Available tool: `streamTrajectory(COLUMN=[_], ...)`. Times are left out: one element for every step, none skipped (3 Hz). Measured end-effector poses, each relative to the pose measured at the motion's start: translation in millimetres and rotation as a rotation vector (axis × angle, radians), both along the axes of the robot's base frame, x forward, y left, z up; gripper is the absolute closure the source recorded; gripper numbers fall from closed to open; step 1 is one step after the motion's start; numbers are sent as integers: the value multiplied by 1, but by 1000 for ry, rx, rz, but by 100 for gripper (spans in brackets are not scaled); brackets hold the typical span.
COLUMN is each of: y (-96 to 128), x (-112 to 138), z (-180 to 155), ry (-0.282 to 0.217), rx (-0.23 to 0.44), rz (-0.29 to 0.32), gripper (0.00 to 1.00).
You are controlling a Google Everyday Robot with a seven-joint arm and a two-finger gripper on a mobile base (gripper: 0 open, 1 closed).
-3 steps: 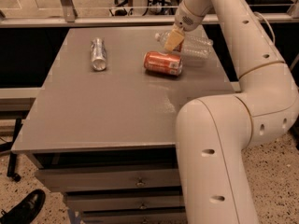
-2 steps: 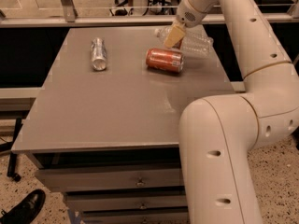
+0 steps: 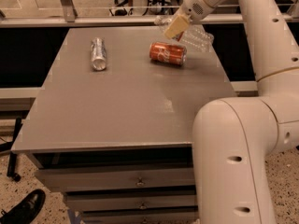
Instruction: Place water bottle upright
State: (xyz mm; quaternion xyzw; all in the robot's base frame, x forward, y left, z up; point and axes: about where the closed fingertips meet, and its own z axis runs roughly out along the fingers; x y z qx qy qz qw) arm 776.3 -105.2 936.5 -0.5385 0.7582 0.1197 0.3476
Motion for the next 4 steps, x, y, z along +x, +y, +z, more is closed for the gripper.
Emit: streamTrajectory(y=[-2,-5,-19,-42], x=[-3,-5,-8,-16], z=[15,21,30,45], ry=[-28,-40,-69,-116], rx=[123,195,293,411], rz=[10,17,9,-9], gripper=[100,100,100,100])
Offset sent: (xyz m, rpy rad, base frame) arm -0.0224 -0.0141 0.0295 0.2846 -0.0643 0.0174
